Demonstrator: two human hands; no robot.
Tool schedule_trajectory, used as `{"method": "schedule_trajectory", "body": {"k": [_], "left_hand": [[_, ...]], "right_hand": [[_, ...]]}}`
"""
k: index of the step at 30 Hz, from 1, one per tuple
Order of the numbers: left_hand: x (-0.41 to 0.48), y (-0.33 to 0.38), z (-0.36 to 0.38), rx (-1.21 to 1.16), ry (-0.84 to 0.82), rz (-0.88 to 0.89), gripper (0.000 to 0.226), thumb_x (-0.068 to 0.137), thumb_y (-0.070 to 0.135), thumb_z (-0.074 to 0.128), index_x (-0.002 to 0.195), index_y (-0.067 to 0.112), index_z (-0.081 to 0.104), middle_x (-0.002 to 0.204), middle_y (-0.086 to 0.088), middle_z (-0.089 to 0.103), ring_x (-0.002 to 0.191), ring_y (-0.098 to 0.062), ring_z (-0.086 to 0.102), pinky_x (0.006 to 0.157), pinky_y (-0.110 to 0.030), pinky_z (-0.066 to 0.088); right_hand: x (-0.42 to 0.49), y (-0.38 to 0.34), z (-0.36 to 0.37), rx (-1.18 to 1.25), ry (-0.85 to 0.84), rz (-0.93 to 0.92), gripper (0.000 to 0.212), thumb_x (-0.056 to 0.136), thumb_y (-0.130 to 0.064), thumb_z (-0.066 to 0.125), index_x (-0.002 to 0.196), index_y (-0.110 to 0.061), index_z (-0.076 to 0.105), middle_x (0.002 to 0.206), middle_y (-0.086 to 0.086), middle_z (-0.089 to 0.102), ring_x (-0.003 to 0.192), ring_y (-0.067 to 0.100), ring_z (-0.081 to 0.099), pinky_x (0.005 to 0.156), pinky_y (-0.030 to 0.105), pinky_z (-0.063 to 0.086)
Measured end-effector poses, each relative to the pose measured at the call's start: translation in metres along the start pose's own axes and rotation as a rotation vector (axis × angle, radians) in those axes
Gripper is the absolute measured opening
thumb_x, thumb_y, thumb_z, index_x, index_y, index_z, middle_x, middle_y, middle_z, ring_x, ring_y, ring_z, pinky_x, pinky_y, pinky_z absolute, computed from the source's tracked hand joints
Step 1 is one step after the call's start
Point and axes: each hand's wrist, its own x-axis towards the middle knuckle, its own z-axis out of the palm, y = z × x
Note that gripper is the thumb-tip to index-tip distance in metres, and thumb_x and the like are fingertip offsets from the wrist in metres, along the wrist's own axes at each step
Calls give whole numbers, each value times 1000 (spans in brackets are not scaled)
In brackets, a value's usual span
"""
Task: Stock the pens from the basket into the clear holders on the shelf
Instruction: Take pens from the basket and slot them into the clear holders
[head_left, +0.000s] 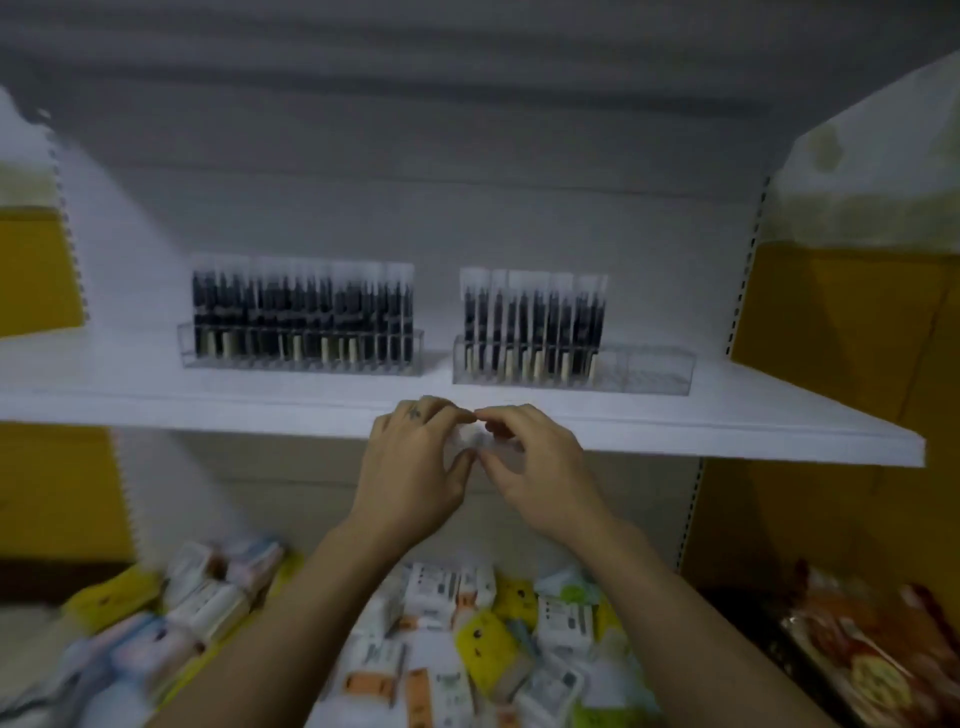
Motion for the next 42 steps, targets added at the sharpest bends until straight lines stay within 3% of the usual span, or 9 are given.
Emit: {"method": "schedule_trajectory", "body": {"k": [4,12,19,23,26,31,38,41,42], "left_hand": [[-61,-24,8,23,-150,-111,37,88,37,60,124,29,56,120,6,58,114,-19,51,92,-33,37],[-186,-72,52,-39,-561,-426,54,87,39,63,137,25,49,137,2,52,126,-20,46,101,-32,39],[-288,-107,82,-159,-814,-775,54,89,39,63,138,24,45,141,-1,47,128,-20,45,103,-35,41],[-321,-117,92,-238,-888,-902,55,89,36,64,138,21,46,144,-2,44,130,-20,44,105,-35,40],[-346,-123,98,-270,-968,-950,55,91,34,62,140,17,43,144,-5,45,129,-24,45,104,-36,41],[-380,-132,108,-252,-1086,-1039,47,93,25,59,135,9,47,135,-14,51,119,-31,51,96,-36,46],[-408,-157,135,-259,-1161,-1180,44,94,27,57,131,5,51,127,-18,56,115,-34,53,93,-35,46],[-425,-160,161,-306,-1202,-1187,21,96,26,53,111,11,58,98,-10,60,110,-33,56,76,-27,39],[-428,-159,170,-327,-1222,-1188,20,97,26,52,106,10,59,99,-10,60,110,-32,55,78,-29,39]], "right_hand": [[-41,8,54,-4,-136,76,41,92,-29,61,132,-27,53,124,-8,55,113,11,53,94,28,46],[-128,35,164,-19,-599,303,59,92,-39,61,144,-28,37,150,-3,35,137,18,35,106,32,35],[-207,64,241,13,-968,417,60,93,-39,60,146,-23,36,148,0,36,134,21,40,105,34,39],[-241,70,263,106,-1038,506,51,91,-34,64,135,-17,48,129,-5,51,118,17,53,91,26,45],[-259,76,278,127,-1116,562,48,93,-24,62,137,-14,48,130,-1,54,116,18,55,89,22,45],[-274,87,301,126,-1247,704,59,91,-27,65,143,-14,40,145,10,44,128,25,48,102,38,46],[-283,101,340,65,-1412,760,37,93,-24,61,127,-9,56,125,9,57,102,21,56,79,23,42],[-285,101,361,87,-1441,749,28,93,-24,59,118,-10,63,115,6,64,99,21,59,78,26,44],[-286,101,368,80,-1450,750,27,94,-24,58,116,-11,64,111,4,65,95,20,59,77,26,44]]}}
